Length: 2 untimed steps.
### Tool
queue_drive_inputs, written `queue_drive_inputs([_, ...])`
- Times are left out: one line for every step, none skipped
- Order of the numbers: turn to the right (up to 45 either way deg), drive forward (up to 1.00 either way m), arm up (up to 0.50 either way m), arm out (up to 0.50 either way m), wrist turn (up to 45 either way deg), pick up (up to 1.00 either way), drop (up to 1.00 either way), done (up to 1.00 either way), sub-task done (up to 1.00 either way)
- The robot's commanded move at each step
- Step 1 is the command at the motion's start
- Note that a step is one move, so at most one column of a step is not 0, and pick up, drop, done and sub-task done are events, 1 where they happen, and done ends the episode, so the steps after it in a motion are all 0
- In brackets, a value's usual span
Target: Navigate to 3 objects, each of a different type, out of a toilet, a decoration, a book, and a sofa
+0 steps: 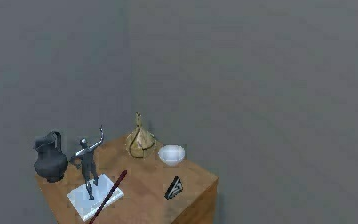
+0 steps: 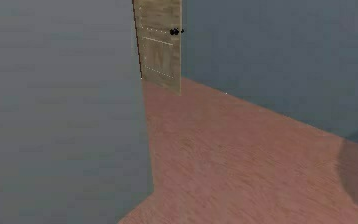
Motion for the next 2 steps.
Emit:
queue_drive_inputs([0.0, 0.0, 0.0, 0.0, 0.0, 0.0, 0.0, 0.0, 1.0])
queue_drive_inputs([-45.0, 0.0, 0.0, 0.0, 0.0, 0.0, 0.0, 0.0, 0.0])
